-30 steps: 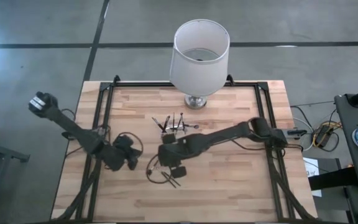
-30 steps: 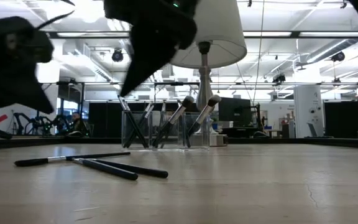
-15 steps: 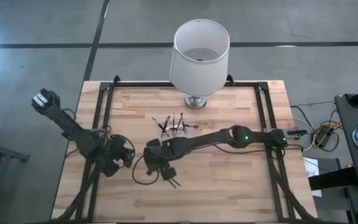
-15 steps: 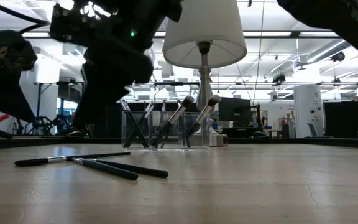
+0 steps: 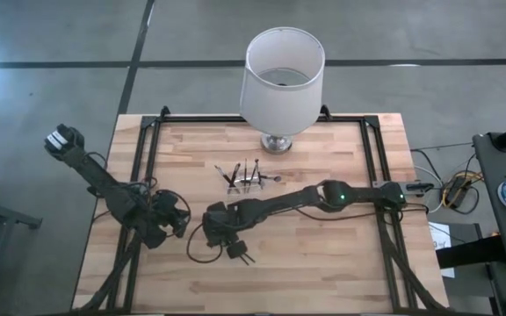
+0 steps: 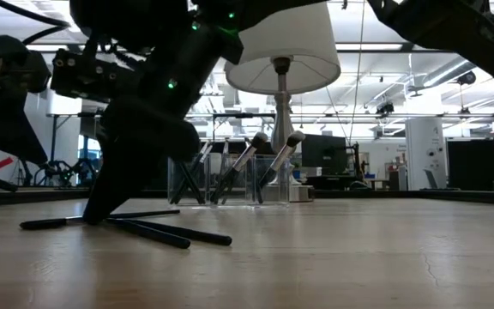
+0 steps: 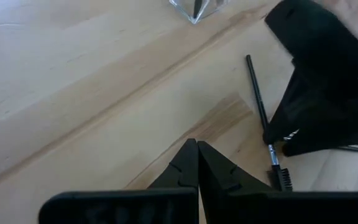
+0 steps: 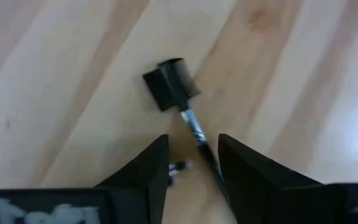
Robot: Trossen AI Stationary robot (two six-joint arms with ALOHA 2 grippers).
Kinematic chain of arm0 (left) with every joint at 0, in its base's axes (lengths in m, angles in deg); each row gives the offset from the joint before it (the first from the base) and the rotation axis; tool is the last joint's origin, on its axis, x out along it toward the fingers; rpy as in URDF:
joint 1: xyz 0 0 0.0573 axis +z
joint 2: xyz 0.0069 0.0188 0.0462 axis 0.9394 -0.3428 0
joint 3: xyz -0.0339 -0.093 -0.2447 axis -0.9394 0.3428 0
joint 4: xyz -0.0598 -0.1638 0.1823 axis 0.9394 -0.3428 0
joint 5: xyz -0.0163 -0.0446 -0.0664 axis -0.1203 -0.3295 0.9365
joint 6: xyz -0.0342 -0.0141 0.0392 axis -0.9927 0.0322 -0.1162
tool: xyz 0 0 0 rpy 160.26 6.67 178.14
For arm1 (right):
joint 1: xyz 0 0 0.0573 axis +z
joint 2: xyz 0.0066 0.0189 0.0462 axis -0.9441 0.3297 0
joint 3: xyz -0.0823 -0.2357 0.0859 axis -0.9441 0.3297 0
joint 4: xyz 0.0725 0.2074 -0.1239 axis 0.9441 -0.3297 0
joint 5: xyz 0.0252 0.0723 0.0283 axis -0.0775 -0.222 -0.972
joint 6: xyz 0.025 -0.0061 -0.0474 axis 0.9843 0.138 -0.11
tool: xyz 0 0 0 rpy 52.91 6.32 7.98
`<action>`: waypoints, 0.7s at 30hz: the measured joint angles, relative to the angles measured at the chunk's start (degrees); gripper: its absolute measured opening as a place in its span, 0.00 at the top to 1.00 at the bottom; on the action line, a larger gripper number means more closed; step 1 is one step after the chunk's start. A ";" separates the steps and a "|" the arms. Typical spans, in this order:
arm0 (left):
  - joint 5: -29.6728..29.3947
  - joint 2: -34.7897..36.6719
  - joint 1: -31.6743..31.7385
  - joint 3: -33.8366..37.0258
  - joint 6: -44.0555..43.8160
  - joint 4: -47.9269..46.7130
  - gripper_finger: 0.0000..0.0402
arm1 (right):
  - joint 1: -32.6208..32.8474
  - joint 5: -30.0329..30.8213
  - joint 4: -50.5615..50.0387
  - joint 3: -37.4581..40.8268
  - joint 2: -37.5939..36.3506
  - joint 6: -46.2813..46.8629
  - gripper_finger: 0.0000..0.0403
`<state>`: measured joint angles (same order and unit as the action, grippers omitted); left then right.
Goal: Put items in baskets/containers
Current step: Put the brow brush into the transparent organizer
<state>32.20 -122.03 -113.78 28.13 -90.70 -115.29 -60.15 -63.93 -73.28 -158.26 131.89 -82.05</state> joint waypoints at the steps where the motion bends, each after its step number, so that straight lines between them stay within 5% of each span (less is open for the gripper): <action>1: -0.02 0.01 0.00 0.00 0.00 0.10 1.00 | -0.05 0.10 -0.06 -0.02 0.09 0.00 0.67; 11: -0.21 0.05 0.00 0.00 -0.11 0.15 1.00 | -2.53 -4.04 -1.82 0.09 0.61 5.44 0.78; 21: -0.57 0.05 0.00 0.00 -0.09 0.18 1.00 | -2.64 -1.56 -1.71 3.95 0.46 7.65 0.93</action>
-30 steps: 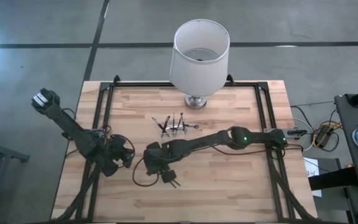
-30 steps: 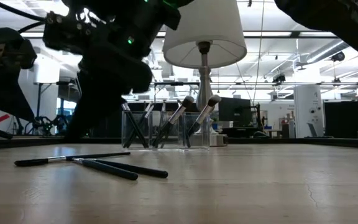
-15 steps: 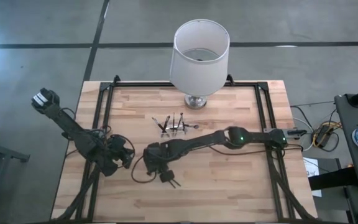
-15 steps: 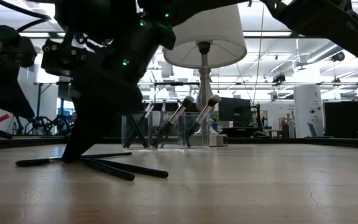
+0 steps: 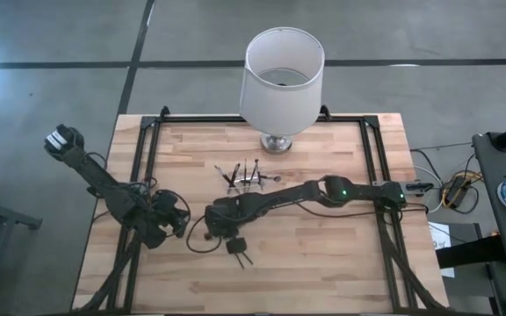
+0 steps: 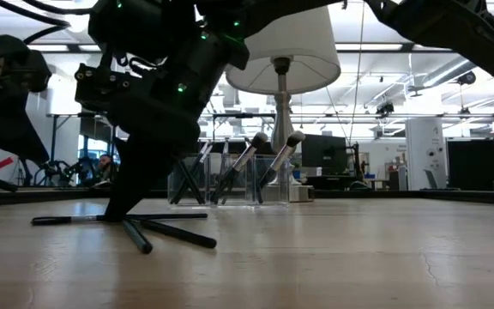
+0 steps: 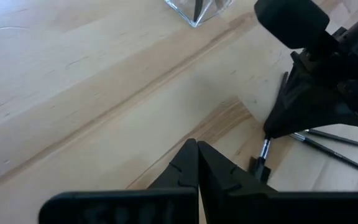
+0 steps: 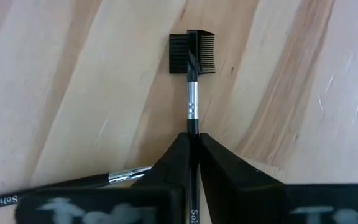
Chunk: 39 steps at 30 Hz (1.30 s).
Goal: Put items in baskets/containers
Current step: Put the brow brush into the transparent organizer
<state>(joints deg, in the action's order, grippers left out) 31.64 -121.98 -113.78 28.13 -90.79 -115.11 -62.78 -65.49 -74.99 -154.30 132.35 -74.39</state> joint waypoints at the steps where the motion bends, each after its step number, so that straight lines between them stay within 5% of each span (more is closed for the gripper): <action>1: 0.00 0.00 0.00 0.02 0.00 -0.02 1.00 | 0.16 0.57 -0.01 0.29 -0.06 0.75 0.94; 20: -2.48 2.12 0.00 0.04 1.38 -0.37 1.00 | 0.10 1.29 -1.87 -4.32 -2.14 19.07 0.99; 26: -2.68 6.33 -0.26 -2.00 6.31 -4.70 1.00 | 0.42 5.85 -1.54 -4.35 -4.14 22.82 0.98; 34: -10.59 12.65 -0.26 -5.24 13.14 -8.48 1.00 | 1.81 14.47 -1.26 -4.50 -6.98 32.72 0.98; 39: -6.77 15.06 -0.26 -4.43 12.44 -12.72 1.00 | 3.05 17.22 -3.48 -4.25 -6.79 36.59 0.98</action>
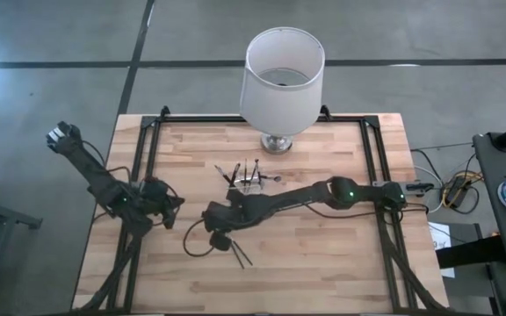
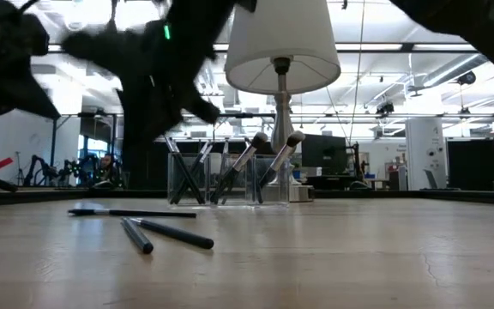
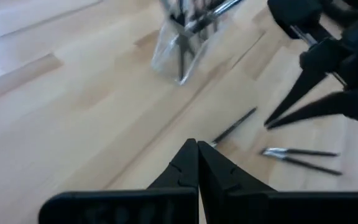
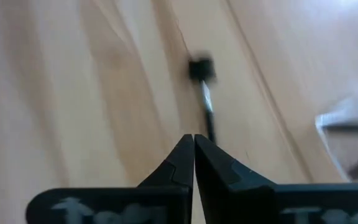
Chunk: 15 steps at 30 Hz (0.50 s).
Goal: Put items in baskets/containers
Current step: Put the brow brush into the transparent organizer
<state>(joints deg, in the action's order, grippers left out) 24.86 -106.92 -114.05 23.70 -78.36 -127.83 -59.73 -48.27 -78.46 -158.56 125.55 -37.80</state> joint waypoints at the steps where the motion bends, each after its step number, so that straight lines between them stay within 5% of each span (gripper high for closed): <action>1: 0.32 0.04 0.06 0.72 -0.52 -0.40 1.00 | -0.17 0.08 -1.32 0.27 0.56 0.69 0.98; 7: -1.25 -0.83 0.74 5.76 1.63 7.87 1.00 | -3.05 -2.03 -2.71 5.86 1.82 2.56 0.98; 15: 2.33 -4.84 1.60 16.76 24.29 38.99 1.00 | -3.01 -2.37 -1.93 7.45 1.31 1.32 0.98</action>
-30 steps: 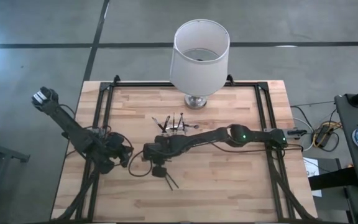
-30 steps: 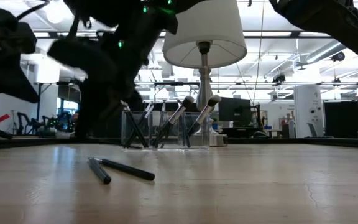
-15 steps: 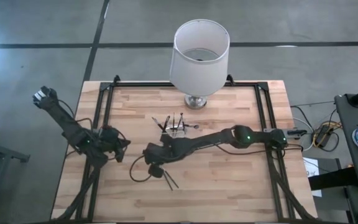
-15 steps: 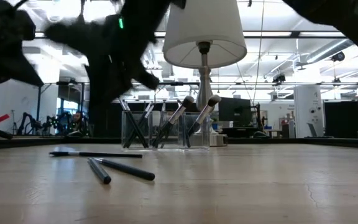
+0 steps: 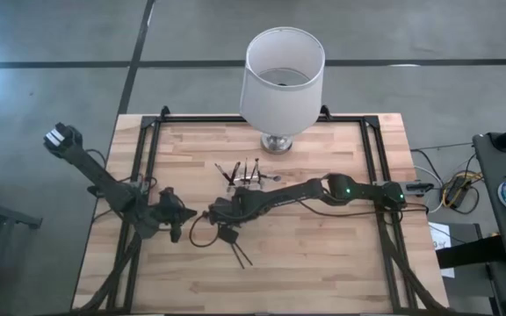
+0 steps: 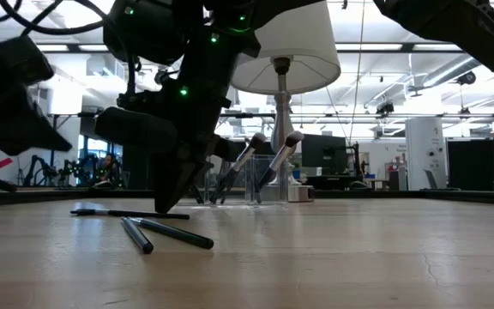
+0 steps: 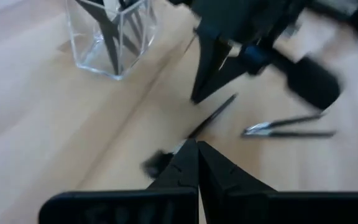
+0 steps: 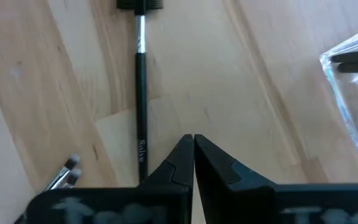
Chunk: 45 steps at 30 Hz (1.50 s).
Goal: Put items in baskets/containers
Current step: Put the brow brush into the transparent organizer
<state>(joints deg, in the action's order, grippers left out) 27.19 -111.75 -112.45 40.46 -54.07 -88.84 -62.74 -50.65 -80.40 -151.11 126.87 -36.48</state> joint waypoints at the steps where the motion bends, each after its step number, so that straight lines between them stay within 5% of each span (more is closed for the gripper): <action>1: 0.08 -0.62 0.37 0.77 2.28 1.25 1.00 | -0.01 0.06 0.02 -0.02 0.00 0.01 0.98; 10: 10.08 -7.03 12.79 1.27 13.80 4.77 0.98 | -0.02 0.06 0.02 -0.04 -0.07 0.01 0.98; 17: 20.52 -12.20 19.05 -3.42 24.15 5.08 0.74 | 0.00 0.03 0.01 -0.04 -0.31 0.19 0.98; 23: 24.37 -14.74 20.99 -1.78 8.64 5.43 0.66 | -0.02 0.01 -0.22 -0.06 -0.31 1.39 0.98; 28: 28.16 -14.88 23.28 0.57 -5.43 12.28 0.75 | -0.01 0.03 -0.17 -0.07 -0.31 1.57 0.98; 36: 29.19 -12.63 23.41 0.95 -16.27 13.55 0.98 | -0.02 0.08 -0.15 -0.08 -0.39 1.58 0.98; 45: 33.49 -12.83 28.43 5.53 -25.59 22.74 1.00 | 0.39 0.10 -0.17 -0.07 -0.39 1.56 0.98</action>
<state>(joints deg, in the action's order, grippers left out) 60.68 -124.58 -84.02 45.99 -79.66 -66.10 -62.35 -50.55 -80.57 -151.17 126.47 -34.92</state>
